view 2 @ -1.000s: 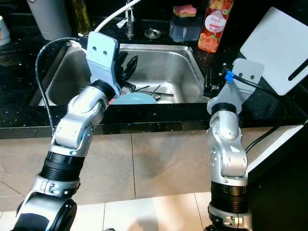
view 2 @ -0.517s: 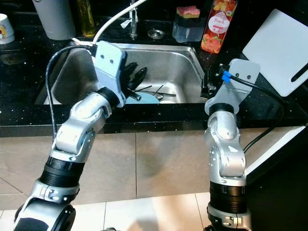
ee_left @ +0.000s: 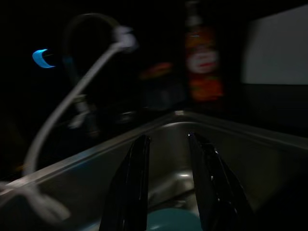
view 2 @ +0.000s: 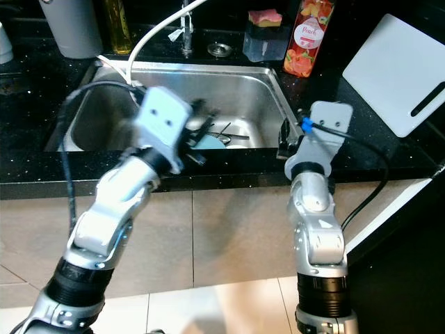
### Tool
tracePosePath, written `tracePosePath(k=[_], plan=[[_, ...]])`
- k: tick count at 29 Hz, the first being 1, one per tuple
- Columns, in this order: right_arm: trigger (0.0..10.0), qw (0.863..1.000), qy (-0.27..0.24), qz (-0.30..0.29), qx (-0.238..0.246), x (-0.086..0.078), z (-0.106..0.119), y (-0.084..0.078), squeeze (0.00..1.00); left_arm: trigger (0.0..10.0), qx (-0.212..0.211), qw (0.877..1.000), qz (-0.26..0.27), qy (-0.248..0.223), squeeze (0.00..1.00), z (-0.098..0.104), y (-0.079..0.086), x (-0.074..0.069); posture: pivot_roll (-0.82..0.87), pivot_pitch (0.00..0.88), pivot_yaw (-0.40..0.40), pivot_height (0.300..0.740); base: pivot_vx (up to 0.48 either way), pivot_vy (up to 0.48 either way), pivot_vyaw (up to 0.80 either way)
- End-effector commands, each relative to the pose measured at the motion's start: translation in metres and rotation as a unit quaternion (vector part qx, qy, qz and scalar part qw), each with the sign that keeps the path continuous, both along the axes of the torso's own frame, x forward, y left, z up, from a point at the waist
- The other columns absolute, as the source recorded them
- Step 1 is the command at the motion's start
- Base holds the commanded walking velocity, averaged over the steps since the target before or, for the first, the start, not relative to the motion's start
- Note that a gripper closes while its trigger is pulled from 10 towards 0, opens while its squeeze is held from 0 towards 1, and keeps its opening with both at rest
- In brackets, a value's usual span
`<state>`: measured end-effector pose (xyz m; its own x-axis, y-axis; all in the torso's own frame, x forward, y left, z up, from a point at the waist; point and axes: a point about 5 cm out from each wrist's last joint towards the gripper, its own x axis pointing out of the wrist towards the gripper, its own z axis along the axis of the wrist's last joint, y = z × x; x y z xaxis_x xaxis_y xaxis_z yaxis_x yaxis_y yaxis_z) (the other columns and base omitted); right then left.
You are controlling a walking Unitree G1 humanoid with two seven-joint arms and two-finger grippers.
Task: Kitchen organization
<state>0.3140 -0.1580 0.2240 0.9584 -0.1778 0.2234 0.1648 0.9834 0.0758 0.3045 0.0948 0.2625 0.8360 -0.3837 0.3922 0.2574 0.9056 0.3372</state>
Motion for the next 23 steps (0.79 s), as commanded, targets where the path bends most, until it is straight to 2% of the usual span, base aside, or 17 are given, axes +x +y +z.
tracePosePath(k=[1, 6, 23], plan=[[10.0, 1.000, -0.019, -0.002, 0.006, 0.002, 0.006, -0.002, 0.00, 10.0, 0.002, 1.000, 0.007, 0.012, 0.00, -0.001, 0.003, 0.004, 0.22, 0.021, -0.111, 0.740, 0.000, 0.000, 0.00], [10.0, 0.999, -0.037, 0.003, 0.007, 0.007, 0.017, -0.002, 0.00, 10.0, -0.002, 1.000, 0.002, 0.005, 0.00, 0.005, 0.003, 0.007, 0.22, 0.027, -0.116, 0.740, 0.000, 0.000, 0.00], [10.0, 0.999, -0.023, -0.012, 0.038, 0.006, 0.011, -0.006, 0.00, 10.0, -0.017, 1.000, 0.003, 0.011, 0.00, 0.009, -0.001, 0.010, 0.21, 0.068, -0.110, 0.740, 0.000, 0.000, 0.00]])
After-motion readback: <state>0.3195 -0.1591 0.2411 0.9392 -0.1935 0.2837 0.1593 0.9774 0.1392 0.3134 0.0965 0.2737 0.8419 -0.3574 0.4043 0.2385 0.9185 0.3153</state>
